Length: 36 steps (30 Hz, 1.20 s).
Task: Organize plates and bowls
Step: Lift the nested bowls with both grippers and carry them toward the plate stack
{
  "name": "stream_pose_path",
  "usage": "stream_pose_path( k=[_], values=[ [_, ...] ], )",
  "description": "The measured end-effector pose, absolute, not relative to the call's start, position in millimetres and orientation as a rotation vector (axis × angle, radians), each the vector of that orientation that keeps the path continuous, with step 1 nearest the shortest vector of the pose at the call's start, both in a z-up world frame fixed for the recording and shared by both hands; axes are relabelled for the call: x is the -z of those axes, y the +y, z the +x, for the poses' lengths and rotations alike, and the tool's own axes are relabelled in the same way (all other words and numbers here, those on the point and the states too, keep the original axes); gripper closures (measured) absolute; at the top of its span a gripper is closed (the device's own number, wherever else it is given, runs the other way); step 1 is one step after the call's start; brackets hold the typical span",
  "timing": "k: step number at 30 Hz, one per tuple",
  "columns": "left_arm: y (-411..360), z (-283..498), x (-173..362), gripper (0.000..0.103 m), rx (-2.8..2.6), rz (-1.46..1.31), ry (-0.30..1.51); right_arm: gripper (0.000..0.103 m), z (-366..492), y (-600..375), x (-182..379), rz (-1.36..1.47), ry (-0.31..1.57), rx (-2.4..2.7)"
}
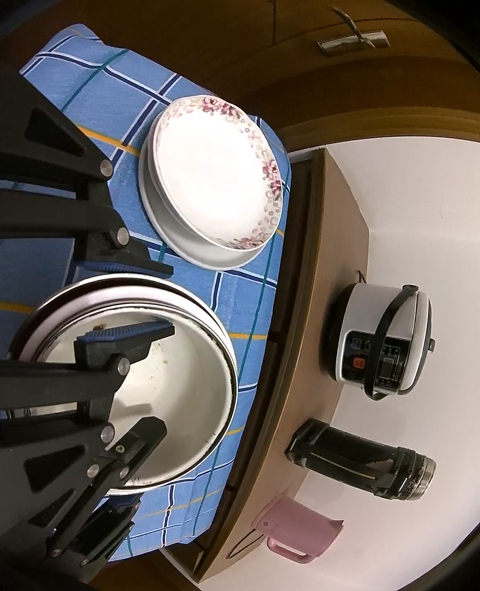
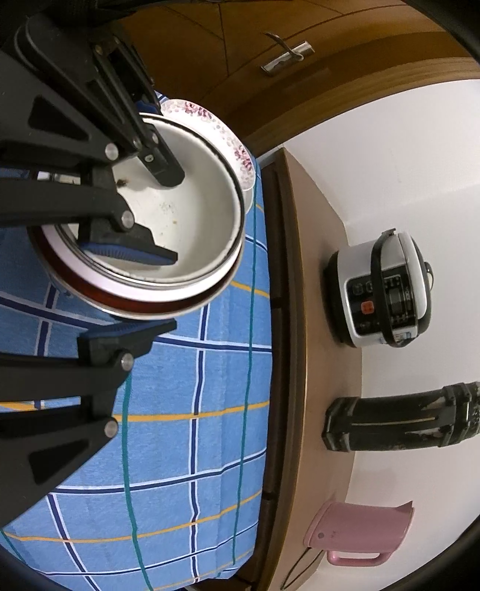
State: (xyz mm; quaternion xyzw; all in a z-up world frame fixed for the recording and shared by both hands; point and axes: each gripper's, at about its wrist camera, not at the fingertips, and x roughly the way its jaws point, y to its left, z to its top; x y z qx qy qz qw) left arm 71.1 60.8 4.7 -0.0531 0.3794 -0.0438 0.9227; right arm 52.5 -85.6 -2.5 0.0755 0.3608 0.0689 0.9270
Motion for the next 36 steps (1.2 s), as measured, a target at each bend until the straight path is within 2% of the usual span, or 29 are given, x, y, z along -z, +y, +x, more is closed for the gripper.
stream_pose_path(
  k=[36],
  values=[
    [138,42,-3,0.076,-0.042,-0.159,0.776,0.074,43,-6,5,0.099,0.755,-0.273]
  ],
)
